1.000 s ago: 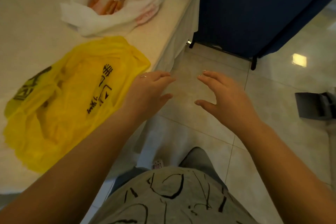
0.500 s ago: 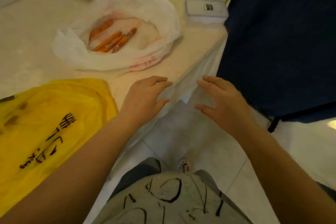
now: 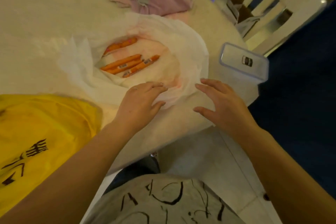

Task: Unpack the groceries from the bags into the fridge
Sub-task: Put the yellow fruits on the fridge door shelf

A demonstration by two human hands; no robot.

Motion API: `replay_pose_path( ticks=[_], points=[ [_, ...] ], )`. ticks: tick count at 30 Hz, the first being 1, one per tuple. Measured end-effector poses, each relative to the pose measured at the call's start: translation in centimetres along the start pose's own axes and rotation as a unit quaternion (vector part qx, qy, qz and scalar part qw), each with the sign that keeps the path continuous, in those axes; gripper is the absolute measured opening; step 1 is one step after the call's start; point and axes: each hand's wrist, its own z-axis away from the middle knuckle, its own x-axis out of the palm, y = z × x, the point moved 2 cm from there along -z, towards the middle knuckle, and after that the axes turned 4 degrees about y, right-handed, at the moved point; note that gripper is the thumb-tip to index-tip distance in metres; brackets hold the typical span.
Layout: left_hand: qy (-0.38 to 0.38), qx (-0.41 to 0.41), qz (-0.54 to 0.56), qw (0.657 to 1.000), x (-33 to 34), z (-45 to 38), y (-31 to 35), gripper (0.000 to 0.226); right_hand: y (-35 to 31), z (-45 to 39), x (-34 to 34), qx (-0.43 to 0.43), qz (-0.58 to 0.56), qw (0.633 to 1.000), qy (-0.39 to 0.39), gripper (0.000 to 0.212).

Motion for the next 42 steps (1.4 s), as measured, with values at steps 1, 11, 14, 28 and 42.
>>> replay_pose_path(
  ticks=[1, 11, 14, 28, 42],
  points=[
    [-0.002, -0.014, 0.002, 1.000, 0.1, -0.8, -0.3, 0.039, 0.5, -1.4, -0.2, -0.006, 0.004, 1.000, -0.011, 0.062],
    [0.052, -0.067, 0.013, 0.996, 2.0, -5.4, -3.1, 0.036, 2.8, -14.6, 0.4, -0.155, 0.019, 0.986, -0.066, 0.057],
    [0.071, -0.111, 0.033, 0.991, 3.2, -6.2, -2.9, 0.038, 3.0, -18.8, 1.3, -0.219, 0.032, 0.970, -0.098, 0.057],
    [0.021, -0.454, -0.059, 0.889, 12.6, -11.9, 3.7, 0.076, 5.0, -27.1, 10.3, -0.545, 0.256, 0.760, -0.244, 0.061],
    [-0.040, -0.442, -0.059, 0.894, 17.2, -16.8, 9.4, 0.068, 13.3, -29.0, 7.0, -0.501, 0.301, 0.759, -0.285, 0.086]
  ],
)
